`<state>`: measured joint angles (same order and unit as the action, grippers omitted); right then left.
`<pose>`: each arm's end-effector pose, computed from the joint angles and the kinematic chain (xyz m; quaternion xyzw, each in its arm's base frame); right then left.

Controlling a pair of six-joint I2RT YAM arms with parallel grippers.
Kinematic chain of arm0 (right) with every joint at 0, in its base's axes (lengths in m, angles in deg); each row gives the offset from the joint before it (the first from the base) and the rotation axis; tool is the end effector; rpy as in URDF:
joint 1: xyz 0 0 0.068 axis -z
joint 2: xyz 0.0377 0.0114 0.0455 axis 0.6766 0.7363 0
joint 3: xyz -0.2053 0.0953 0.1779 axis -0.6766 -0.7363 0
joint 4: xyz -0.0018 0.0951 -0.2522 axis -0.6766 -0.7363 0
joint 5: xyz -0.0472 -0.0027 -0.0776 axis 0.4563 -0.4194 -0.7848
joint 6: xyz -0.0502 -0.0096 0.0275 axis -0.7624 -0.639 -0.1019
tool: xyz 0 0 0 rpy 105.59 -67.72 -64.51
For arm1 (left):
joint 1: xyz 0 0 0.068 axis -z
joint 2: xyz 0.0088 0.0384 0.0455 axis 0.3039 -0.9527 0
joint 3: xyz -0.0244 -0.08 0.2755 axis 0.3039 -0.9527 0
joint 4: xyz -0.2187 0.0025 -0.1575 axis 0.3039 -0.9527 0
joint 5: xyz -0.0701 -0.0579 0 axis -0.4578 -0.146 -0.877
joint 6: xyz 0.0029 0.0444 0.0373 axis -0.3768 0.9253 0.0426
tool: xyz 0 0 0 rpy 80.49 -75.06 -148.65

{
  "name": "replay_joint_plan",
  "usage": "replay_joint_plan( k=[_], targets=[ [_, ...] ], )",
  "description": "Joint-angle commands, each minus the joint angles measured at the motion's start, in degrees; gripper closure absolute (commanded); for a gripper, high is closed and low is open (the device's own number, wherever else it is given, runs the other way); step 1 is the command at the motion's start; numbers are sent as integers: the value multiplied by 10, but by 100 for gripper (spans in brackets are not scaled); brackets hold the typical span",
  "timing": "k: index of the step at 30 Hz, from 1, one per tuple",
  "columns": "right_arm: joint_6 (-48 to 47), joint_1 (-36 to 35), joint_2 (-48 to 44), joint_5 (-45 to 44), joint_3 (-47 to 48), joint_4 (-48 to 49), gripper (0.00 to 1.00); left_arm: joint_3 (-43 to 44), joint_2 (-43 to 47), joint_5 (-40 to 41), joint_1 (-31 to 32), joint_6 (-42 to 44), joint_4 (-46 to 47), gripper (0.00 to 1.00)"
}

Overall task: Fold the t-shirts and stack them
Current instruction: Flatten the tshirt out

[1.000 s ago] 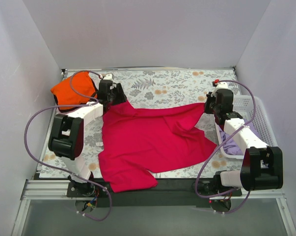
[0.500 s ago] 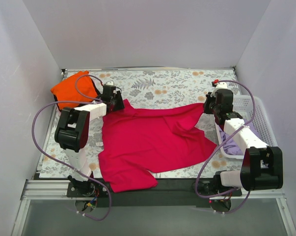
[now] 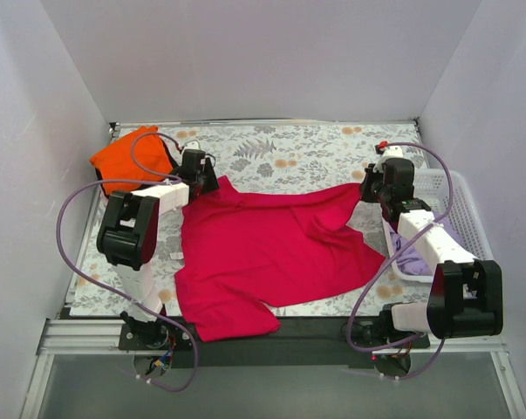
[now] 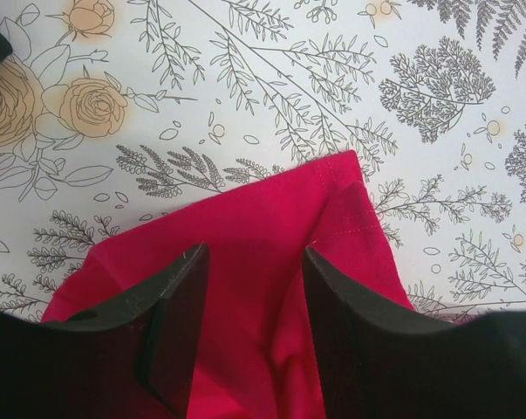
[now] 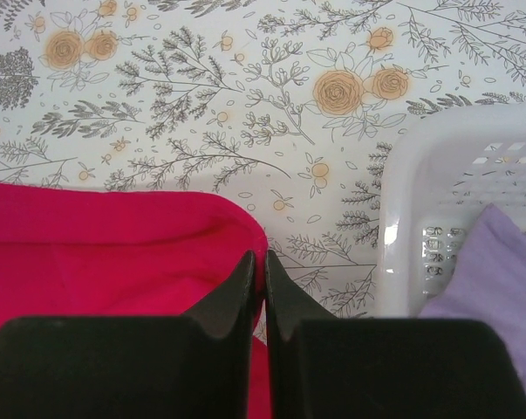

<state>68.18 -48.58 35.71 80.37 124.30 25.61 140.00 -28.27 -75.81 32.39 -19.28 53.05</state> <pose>0.3001 0.0315 0.2586 0.0211 0.8546 0.0653 0.5147 0.4028 -0.0987 0.1643 -0.4011 0.8256 -0.1867 0.3501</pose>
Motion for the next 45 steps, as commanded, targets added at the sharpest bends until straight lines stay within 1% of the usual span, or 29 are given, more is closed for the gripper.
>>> replay_joint_plan(
  k=[1, 5, 8, 14, 24, 25, 26, 29, 30, 31, 36, 39, 45],
  targets=[
    [-6, 3, -12, 14, -6, 19, 99, 15, 7, 11, -4, 5, -1, 56],
    [-6, 3, -10, 20, -5, 19, 99, 17, -1, -1, -2, 16, -1, 57],
    [-6, 3, -10, 23, -5, 20, 99, 37, -15, -2, 2, 26, -30, 57],
    [-6, 2, -11, 23, -7, 20, 99, 75, -51, 40, 29, 39, -68, 57],
    [-6, 2, -4, 30, -4, 21, 99, 92, -71, 70, 48, 57, -108, 57],
    [-6, 3, -4, 29, -5, 21, 99, 98, -79, 72, 48, 58, -116, 58],
    [-6, 2, -5, 29, -5, 21, 99, 103, -84, 71, 48, 60, -122, 66],
    [-6, 3, -10, 26, -7, 22, 99, 111, -97, 72, 48, 61, -136, 83],
    [-6, 3, -10, 26, -7, 21, 99, 111, -97, 72, 48, 60, -136, 93],
    [-6, 3, -10, 26, -7, 21, 99, 110, -96, 74, 48, 59, -135, 99],
    [-5, 3, -10, 31, -5, 22, 99, 115, -72, 93, 47, 61, -127, 100],
    [-5, 3, -15, 32, -6, 22, 99, 123, -34, 92, 47, 72, -113, 100],
    [-3, -8, -56, 38, -5, 35, 99, 124, 15, 108, 47, 84, -92, 100]
  ],
)
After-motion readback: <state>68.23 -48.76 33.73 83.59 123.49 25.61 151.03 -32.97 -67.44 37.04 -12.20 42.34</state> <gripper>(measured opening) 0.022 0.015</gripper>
